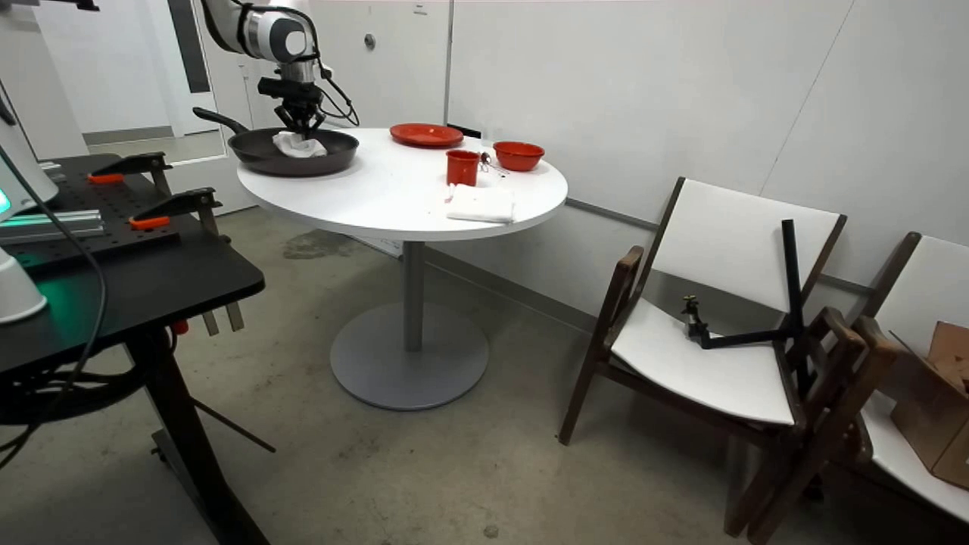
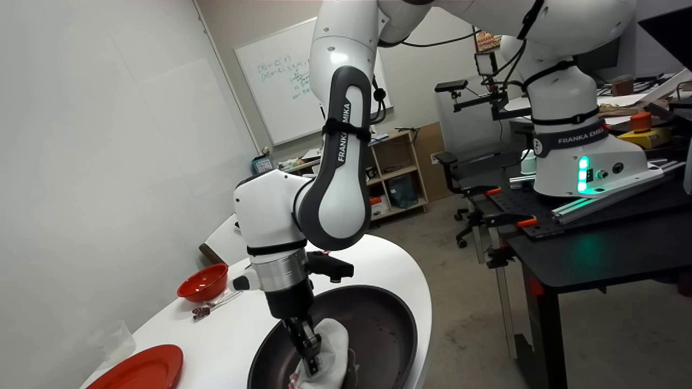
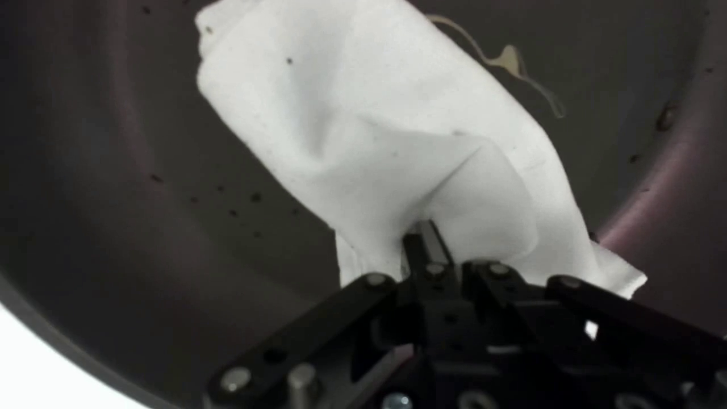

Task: Pick a cloth and wipe the pan

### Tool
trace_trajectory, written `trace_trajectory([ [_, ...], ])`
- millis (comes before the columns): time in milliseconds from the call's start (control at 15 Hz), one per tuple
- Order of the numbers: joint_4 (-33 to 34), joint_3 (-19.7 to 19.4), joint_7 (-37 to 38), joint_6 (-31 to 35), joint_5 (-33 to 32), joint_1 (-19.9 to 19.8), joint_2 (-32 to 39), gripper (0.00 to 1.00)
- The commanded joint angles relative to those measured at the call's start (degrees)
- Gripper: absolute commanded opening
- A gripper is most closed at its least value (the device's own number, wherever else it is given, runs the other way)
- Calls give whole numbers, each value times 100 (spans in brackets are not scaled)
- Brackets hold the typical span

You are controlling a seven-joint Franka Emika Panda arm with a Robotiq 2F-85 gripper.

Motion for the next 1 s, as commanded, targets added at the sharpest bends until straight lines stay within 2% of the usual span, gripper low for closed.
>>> trace_trajectory([
  [0,54,70,-68,501,248,-444,183,2],
  [200,56,47,-10,723,272,-618,221,2],
  [400,26,51,17,862,217,-613,241,2],
  [933,411,241,-198,380,45,-157,431,2],
])
